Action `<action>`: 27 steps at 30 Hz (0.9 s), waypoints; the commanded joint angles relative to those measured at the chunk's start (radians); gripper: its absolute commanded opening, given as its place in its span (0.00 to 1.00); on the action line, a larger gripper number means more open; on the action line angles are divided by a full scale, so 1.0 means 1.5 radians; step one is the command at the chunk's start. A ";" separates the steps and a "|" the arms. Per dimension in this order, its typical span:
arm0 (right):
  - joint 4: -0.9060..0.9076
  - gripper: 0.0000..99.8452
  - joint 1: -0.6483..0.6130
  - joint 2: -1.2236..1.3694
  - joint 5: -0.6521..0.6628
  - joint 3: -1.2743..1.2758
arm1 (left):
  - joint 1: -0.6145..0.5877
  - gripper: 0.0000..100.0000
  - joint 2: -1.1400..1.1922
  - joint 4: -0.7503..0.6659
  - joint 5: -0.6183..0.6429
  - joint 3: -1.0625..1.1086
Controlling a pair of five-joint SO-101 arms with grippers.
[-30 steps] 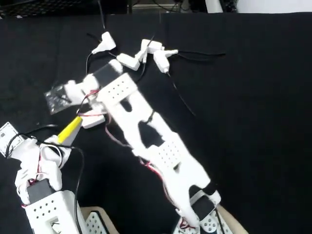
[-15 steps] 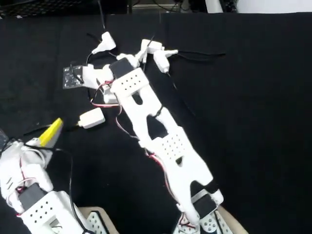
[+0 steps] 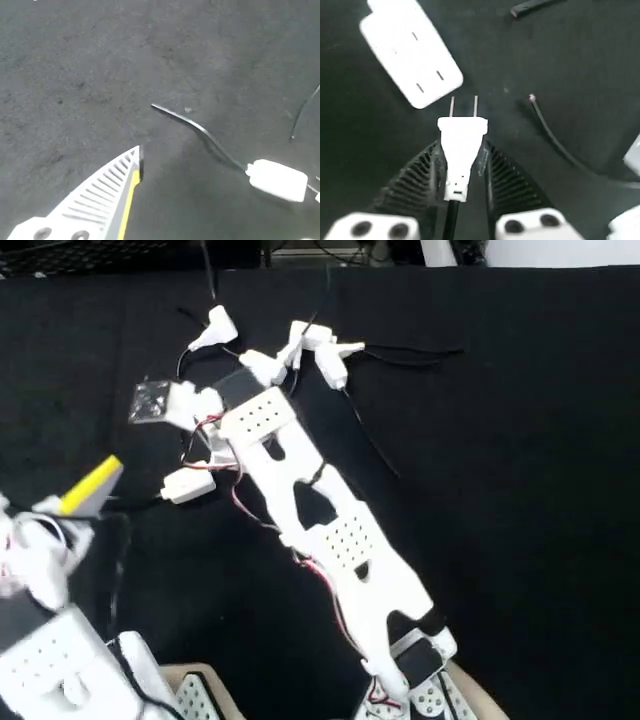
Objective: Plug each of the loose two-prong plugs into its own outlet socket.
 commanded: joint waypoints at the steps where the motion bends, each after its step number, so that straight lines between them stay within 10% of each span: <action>1: 0.007 0.01 0.034 -0.014 -0.066 -0.010 | 0.009 0.61 0.280 0.081 0.006 -0.276; 9: 0.031 0.01 0.088 -0.011 -0.125 -0.075 | 0.034 0.61 0.682 0.078 -0.025 -0.537; 20: 0.034 0.01 0.114 -0.014 -0.130 -0.083 | 0.112 0.61 0.887 -0.245 -0.418 -0.509; 27: 0.034 0.01 0.125 -0.014 -0.140 -0.085 | 0.165 0.61 0.918 -0.279 -0.557 -0.408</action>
